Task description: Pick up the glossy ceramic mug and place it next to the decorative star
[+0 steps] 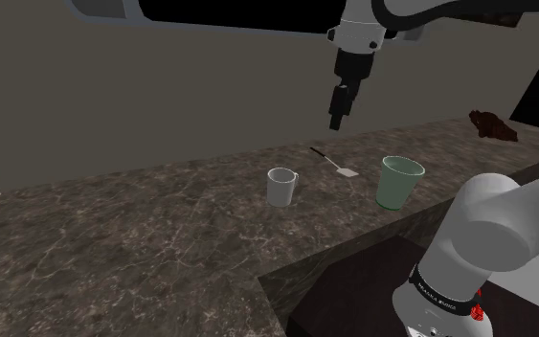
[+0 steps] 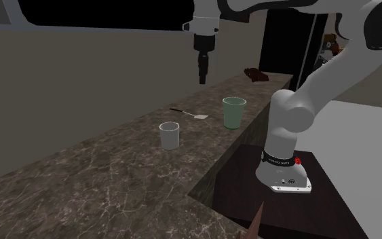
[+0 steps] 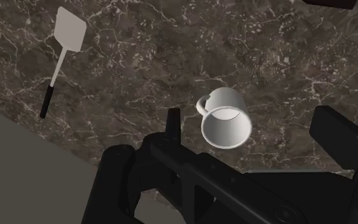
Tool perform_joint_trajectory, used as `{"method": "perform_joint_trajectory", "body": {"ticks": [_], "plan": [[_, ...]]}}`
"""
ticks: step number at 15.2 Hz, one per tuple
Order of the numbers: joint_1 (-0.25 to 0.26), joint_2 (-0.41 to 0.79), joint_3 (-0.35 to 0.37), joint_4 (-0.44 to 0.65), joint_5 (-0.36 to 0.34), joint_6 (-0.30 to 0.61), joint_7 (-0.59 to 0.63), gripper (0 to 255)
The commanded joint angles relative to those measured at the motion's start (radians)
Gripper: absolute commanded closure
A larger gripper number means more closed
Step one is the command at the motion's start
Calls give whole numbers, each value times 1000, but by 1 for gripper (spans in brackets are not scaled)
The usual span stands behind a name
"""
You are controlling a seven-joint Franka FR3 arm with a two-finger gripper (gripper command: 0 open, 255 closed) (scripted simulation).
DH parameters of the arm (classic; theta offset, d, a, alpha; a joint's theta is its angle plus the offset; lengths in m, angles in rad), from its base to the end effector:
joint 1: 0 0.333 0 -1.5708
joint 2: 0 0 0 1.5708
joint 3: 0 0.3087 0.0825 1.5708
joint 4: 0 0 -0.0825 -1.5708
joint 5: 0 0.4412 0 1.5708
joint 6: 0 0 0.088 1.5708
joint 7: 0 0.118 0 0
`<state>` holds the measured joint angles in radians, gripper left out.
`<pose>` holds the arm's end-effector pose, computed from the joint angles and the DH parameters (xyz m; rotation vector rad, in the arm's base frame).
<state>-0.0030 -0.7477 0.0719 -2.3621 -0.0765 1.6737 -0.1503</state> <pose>0.3895 0.0225 0.5660 2.9966 0.3115 0.0777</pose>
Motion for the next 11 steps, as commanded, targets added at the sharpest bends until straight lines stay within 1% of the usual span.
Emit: {"method": "perform_joint_trajectory", "body": {"ticks": [1,6,11], "plan": [[0,0,0,0,0,0,0,0],[9,100,20,-71,26,167,39,0],[17,233,42,-107,47,335,75,0]]}}
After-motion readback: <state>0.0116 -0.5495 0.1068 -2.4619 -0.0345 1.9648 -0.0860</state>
